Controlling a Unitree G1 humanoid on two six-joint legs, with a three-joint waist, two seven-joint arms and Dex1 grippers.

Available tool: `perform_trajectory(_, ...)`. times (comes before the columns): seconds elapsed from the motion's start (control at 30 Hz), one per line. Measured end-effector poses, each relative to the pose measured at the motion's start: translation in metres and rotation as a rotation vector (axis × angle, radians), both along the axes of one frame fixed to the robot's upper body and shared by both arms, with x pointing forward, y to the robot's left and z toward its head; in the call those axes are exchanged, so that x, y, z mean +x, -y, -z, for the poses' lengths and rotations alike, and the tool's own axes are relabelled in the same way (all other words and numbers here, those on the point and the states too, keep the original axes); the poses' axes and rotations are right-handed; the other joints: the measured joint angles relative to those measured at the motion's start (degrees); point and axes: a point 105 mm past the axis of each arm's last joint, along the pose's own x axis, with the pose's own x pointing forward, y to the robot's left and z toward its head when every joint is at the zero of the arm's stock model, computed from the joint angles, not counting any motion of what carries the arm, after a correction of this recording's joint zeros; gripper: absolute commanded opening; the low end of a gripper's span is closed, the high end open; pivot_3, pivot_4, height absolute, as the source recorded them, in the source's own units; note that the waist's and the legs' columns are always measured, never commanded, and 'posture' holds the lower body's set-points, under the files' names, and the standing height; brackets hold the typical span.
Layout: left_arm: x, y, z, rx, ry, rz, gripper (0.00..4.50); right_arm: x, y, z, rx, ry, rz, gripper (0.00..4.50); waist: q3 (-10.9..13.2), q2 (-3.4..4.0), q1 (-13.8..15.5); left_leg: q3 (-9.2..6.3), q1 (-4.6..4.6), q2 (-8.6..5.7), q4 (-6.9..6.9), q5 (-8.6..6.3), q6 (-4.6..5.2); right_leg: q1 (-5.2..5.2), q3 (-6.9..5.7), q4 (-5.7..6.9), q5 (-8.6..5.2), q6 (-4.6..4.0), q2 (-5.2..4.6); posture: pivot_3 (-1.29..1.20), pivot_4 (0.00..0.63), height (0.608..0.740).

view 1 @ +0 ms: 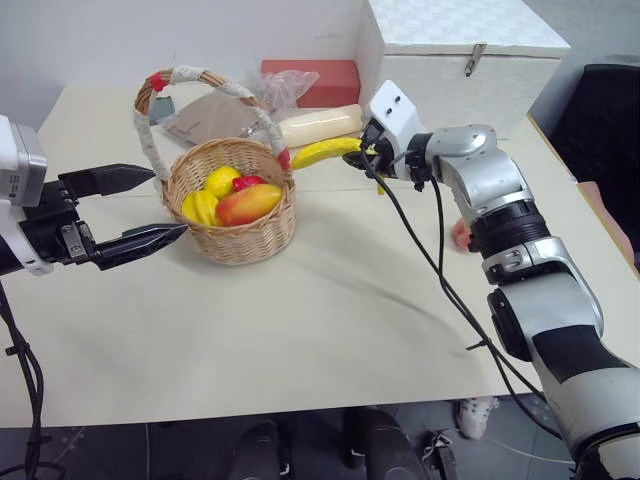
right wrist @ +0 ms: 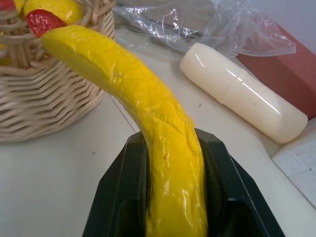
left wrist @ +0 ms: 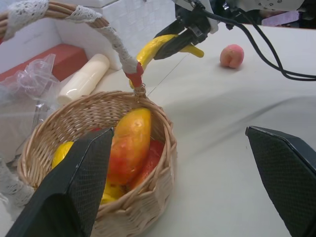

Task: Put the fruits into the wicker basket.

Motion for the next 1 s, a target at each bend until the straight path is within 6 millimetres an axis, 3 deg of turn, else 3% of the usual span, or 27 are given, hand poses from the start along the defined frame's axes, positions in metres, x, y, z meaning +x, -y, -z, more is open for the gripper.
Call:
perform_trajectory(0.13,0.000,0.000,0.000,-0.002,0.001,-0.001,4.50,-0.006,-0.001,0.010,-0.003,-0.032,-0.010,0.89,0.0,0.00,-0.2,0.02,0.01,0.00,0.01,0.00,-0.01,-0.01,-0.01,0.03,0.00,0.00,0.02,0.00,0.150,0.740)
perform_trajectory(0.37,0.006,0.009,-0.002,0.003,0.009,0.025,4.50,-0.015,0.001,0.005,0.041,-0.050,-0.012,0.89,0.0,0.01,0.1,0.01,0.00,-0.01,0.00,0.00,-0.01,-0.01,-0.02,0.02,0.00,0.00,0.01,0.00,0.150,0.740)
perform_trajectory(0.5,0.006,0.009,-0.002,0.001,0.005,0.030,4.50,-0.044,-0.007,0.002,0.120,-0.131,-0.137,0.89,0.0,0.01,0.2,-0.03,-0.03,-0.01,0.01,0.00,0.00,-0.01,-0.04,0.01,0.00,0.00,0.02,0.00,0.150,0.740)
perform_trajectory(0.6,0.008,0.009,-0.005,-0.004,0.010,0.037,4.50,-0.074,-0.031,-0.010,0.180,-0.183,-0.265,0.89,0.0,0.01,0.0,-0.01,0.01,0.01,0.02,0.01,-0.01,-0.01,-0.03,0.06,0.00,0.00,0.05,0.00,0.150,0.740)
perform_trajectory(0.73,0.010,0.009,-0.005,-0.007,-0.002,0.047,4.50,-0.094,-0.073,-0.018,0.268,-0.201,-0.355,0.89,0.0,0.01,-0.1,0.00,0.04,0.03,0.02,0.03,-0.05,-0.01,-0.03,0.12,-0.01,-0.01,0.08,0.00,0.150,0.740)
perform_trajectory(0.9,0.010,0.011,-0.014,0.007,0.024,0.053,4.50,-0.103,-0.129,-0.035,0.337,-0.156,-0.386,0.89,0.0,0.01,0.0,0.00,0.00,-0.03,0.01,0.02,-0.04,-0.04,-0.04,0.09,0.00,-0.01,0.05,0.00,0.150,0.740)
perform_trajectory(1.0,0.014,0.001,-0.014,-0.010,0.017,0.000,4.50,-0.096,-0.152,-0.032,0.359,-0.126,-0.354,0.89,0.0,0.00,0.0,-0.01,-0.01,-0.05,0.01,0.02,-0.04,-0.04,-0.06,0.08,0.00,-0.01,0.04,0.00,0.150,0.740)
